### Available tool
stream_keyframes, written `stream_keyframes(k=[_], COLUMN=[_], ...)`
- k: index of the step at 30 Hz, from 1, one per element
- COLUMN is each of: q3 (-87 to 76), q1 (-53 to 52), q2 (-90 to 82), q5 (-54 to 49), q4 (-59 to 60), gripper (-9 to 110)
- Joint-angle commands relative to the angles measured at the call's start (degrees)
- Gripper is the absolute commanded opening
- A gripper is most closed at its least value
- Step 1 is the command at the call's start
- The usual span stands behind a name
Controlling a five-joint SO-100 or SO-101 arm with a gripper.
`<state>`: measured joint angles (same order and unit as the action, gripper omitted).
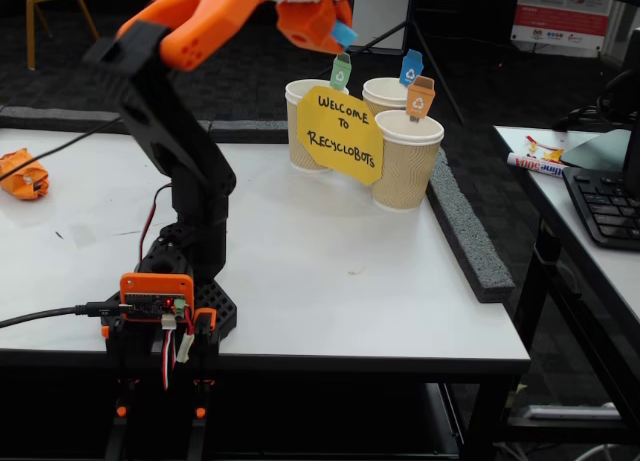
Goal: Sort rubbish by color.
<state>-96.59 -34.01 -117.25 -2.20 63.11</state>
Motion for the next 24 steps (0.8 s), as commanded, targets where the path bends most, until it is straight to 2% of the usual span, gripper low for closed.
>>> stream_keyframes(k=[1,15,24], q3=[15.64,43.15,55.9], q1=[-1.41,-1.41,-1.67], q2=[6.94,34.19,45.18], q5=[-1.14,-1.14,-1.14], q4=[-2.02,-3.34,-4.48], gripper=[0,0,0])
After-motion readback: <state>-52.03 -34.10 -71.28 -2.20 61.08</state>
